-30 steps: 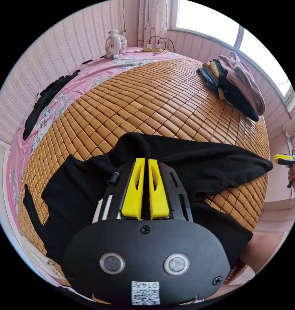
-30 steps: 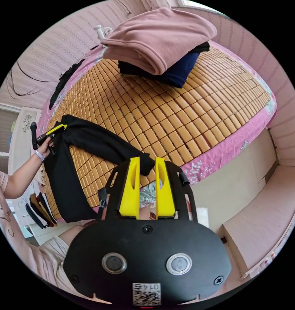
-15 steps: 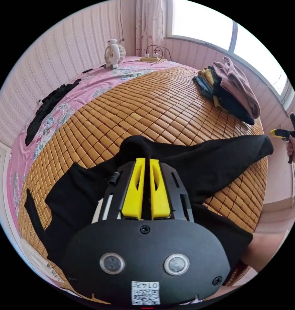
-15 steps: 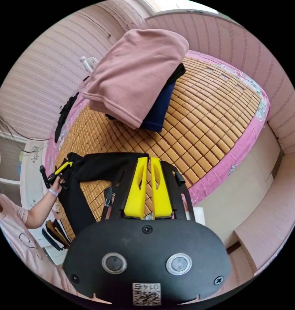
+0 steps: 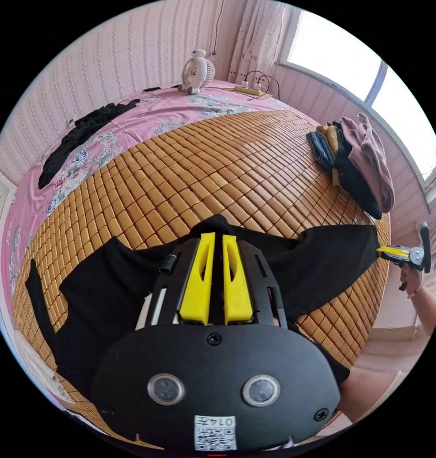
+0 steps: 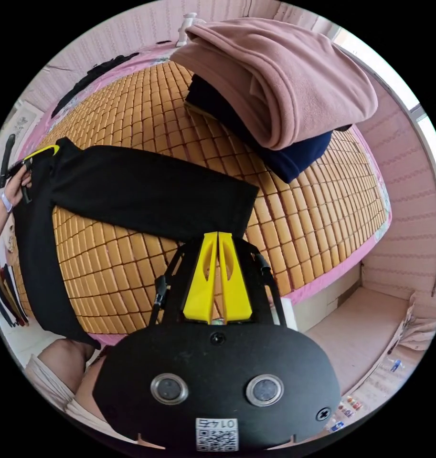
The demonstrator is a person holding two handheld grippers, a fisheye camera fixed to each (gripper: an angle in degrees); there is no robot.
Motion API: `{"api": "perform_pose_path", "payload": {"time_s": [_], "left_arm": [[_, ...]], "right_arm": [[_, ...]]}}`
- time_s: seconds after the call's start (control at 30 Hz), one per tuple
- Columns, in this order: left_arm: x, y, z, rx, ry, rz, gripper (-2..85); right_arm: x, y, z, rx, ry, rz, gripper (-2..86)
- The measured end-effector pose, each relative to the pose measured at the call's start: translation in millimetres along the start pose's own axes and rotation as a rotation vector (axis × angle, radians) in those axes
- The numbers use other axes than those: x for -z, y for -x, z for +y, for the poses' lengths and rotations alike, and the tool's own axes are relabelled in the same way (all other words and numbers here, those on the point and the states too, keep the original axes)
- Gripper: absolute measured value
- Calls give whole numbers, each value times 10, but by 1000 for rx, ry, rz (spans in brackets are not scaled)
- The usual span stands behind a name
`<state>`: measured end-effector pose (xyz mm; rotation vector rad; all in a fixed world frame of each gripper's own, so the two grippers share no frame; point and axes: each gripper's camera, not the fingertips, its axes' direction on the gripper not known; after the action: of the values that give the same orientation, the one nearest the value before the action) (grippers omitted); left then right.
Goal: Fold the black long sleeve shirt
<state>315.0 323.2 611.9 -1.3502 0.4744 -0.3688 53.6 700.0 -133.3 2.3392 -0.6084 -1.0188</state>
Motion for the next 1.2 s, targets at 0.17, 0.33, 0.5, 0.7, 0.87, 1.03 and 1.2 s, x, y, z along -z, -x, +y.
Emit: {"api": "perform_pose_path", "payload": {"time_s": [0.17, 0.33, 0.5, 0.7, 0.87, 1.03, 1.2], "left_arm": [[-189, -166, -13, -67, 117, -47, -8], [-123, -14, 126, 76, 38, -6, -9], [217, 278, 445, 264, -75, 127, -3], [1263, 459, 1436, 216, -197, 53, -4], [1737, 558, 2660, 229, -57, -37, -5], [2082, 653, 3680, 372, 27, -78, -1], [2298, 747, 4404, 501, 23, -98, 2]], "right_arm": [[-63, 170, 23, -8, 59, 121, -5], [-82, 265, -55, -54, 37, 87, -6], [41, 228, -61, -155, 25, 35, -9], [326, 470, 80, -181, 47, 75, -9], [527, 1687, -331, 96, -80, -2, -9], [569, 3387, -1069, 534, -253, -345, -2], [628, 5349, -1819, 851, -278, -527, 29]]}}
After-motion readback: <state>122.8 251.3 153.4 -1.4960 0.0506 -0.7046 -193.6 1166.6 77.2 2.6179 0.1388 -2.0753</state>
